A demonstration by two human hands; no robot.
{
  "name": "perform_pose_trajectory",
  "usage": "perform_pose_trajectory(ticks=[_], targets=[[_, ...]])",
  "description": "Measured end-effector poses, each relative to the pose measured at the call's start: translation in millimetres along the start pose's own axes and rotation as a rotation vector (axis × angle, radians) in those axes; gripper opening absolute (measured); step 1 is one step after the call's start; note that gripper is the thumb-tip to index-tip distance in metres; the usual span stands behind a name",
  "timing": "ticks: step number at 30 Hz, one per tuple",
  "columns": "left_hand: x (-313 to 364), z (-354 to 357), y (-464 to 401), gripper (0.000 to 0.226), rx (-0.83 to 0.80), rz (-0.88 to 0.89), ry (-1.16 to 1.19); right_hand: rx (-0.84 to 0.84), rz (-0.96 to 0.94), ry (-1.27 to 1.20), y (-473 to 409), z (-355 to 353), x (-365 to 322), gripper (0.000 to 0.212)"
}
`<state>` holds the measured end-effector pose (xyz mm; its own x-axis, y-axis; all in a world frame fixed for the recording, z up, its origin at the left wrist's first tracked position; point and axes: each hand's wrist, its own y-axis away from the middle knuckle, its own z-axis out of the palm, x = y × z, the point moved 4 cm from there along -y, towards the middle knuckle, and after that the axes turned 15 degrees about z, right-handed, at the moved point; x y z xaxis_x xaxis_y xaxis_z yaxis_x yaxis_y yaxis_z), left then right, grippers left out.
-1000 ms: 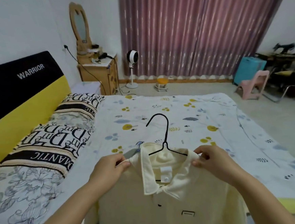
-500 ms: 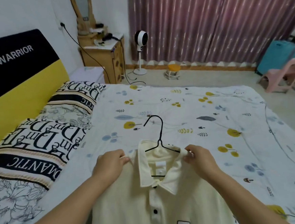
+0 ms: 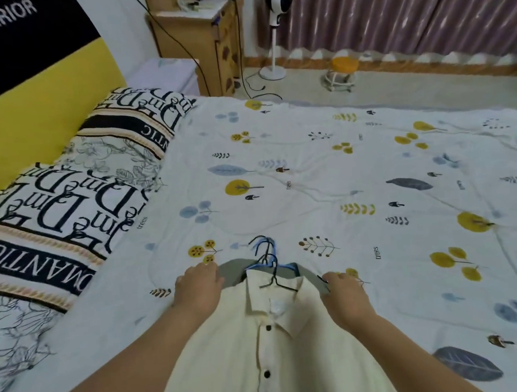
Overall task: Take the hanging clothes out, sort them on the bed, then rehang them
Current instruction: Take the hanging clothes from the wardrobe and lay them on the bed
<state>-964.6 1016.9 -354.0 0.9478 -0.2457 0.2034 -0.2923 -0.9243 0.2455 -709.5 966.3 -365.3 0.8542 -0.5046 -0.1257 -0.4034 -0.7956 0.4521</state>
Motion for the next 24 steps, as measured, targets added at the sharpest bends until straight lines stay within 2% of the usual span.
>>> perform_pose_trajectory(ticks=[7,16,24], targets=[[9.3,-1.5,40.6,0.032,-0.121,0.055,0.159,-0.043,-0.106,0.046,46.7,5.0,-1.9,0.038],[19.6,-61.5,147.7,0.031,-0.091,0.158,0.156,0.04,-0.251,0.222,161.1,-25.0,-31.5,0.036],[-10.5,-110.2,287.1,0.034,-0.058,0.163,0.123,0.046,-0.327,0.296,298.2,-32.8,-67.3,0.044]])
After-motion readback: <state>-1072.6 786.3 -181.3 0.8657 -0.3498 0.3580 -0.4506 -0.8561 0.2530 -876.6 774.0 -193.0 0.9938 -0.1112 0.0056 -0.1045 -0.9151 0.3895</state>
